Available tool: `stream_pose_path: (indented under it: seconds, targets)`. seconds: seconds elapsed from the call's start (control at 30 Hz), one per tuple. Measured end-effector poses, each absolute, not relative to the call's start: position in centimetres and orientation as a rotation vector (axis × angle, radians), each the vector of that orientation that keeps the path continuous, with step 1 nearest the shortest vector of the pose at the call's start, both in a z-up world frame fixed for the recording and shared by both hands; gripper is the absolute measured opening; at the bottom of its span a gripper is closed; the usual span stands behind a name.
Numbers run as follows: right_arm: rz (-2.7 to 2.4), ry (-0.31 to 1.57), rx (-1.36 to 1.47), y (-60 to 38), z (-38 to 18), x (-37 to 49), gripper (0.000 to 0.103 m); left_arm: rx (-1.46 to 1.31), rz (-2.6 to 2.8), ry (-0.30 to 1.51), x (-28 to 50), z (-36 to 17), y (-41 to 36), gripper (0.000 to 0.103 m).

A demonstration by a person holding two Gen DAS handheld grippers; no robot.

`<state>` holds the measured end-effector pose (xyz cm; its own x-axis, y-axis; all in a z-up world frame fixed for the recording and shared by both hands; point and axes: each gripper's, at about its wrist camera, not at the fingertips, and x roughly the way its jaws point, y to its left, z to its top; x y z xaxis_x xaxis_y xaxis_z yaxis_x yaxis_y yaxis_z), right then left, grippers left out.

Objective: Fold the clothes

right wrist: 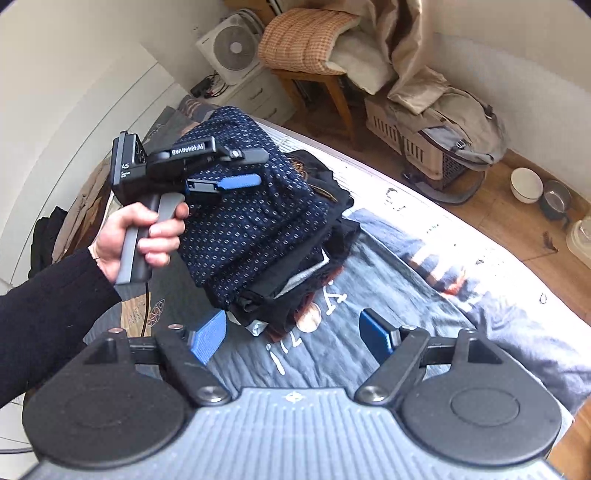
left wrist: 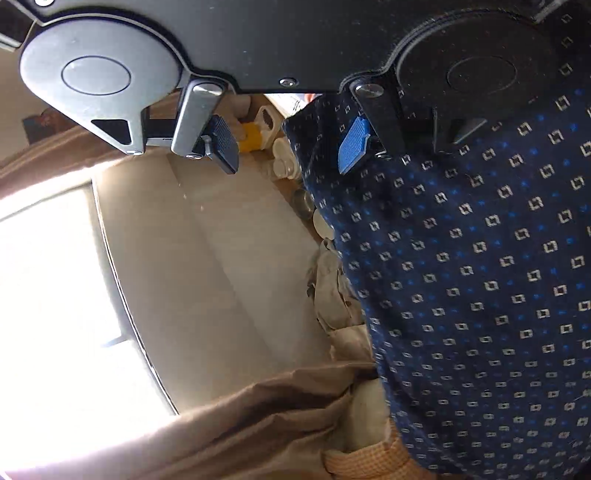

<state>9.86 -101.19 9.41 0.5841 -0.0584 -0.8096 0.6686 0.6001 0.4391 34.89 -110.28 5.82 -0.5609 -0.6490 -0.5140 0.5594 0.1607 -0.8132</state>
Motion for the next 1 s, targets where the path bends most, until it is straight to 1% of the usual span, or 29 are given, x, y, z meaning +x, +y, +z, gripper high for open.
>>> stream_pose_path:
  seconds: [0.07, 0.13, 0.2, 0.27, 0.4, 0.5, 0.63, 0.7, 0.73, 0.77, 0.8, 0.83, 0.87, 0.93, 1.0]
  targets:
    - [-0.491, 0.846, 0.834, -101.2, 9.2, 9.6, 0.079, -0.117, -1.641, 1.472, 35.1, 7.0, -110.3, 0.058]
    - [-0.493, 0.836, 0.838, -101.2, 9.2, 9.5, 0.079, -0.106, -1.689, 1.411, 35.2, 9.1, -110.3, 0.061]
    - [-0.495, 0.827, 0.842, -101.3, 9.1, 9.4, 0.079, -0.035, -1.657, 1.322, 36.1, 11.3, -111.2, 0.063]
    - [-0.497, 0.817, 0.846, -101.3, 9.1, 9.3, 0.079, 0.070, -1.565, 1.227, 37.7, 13.2, -112.9, 0.063]
    - [-0.504, 0.801, 0.858, -101.3, 8.9, 9.0, 0.079, 0.245, -1.318, 1.113, 40.4, 15.7, -117.0, 0.062]
    - [-0.518, 0.800, 0.878, -101.0, 8.4, 8.2, 0.079, 0.450, -1.226, 1.011, 39.4, 16.5, -120.1, 0.062]
    - [-0.537, 0.799, 0.904, -100.5, 7.8, 7.0, 0.079, 0.711, -1.090, 0.945, 36.8, 14.3, -123.9, 0.062]
    - [-0.547, 0.799, 0.917, -100.2, 7.5, 6.5, 0.079, 0.794, -1.036, 0.937, 36.4, 13.1, -124.9, 0.061]
    - [-0.552, 0.798, 0.924, -100.1, 7.4, 6.2, 0.079, 0.805, -1.020, 0.949, 36.5, 12.6, -125.1, 0.059]
    - [-0.557, 0.798, 0.930, -100.0, 7.2, 5.9, 0.079, 0.806, -1.007, 0.967, 36.8, 12.2, -125.1, 0.055]
    - [-0.562, 0.798, 0.937, -99.9, 7.1, 5.6, 0.079, 0.808, -0.994, 0.985, 37.0, 11.7, -125.2, 0.049]
    - [-0.566, 0.797, 0.944, -99.8, 6.9, 5.3, 0.079, 0.792, -0.988, 1.002, 37.2, 11.5, -125.2, 0.046]
    - [-0.572, 0.796, 0.949, -99.7, 6.8, 5.0, 0.079, 0.769, -0.985, 1.018, 37.4, 11.4, -125.1, 0.039]
    - [-0.584, 0.793, 0.958, -99.6, 6.6, 4.4, 0.079, 0.724, -0.979, 1.050, 37.9, 11.2, -124.9, 0.031]
    - [-0.595, 0.791, 0.966, -99.6, 6.4, 4.0, 0.079, 0.675, -0.977, 1.077, 38.6, 11.6, -124.7, 0.016]
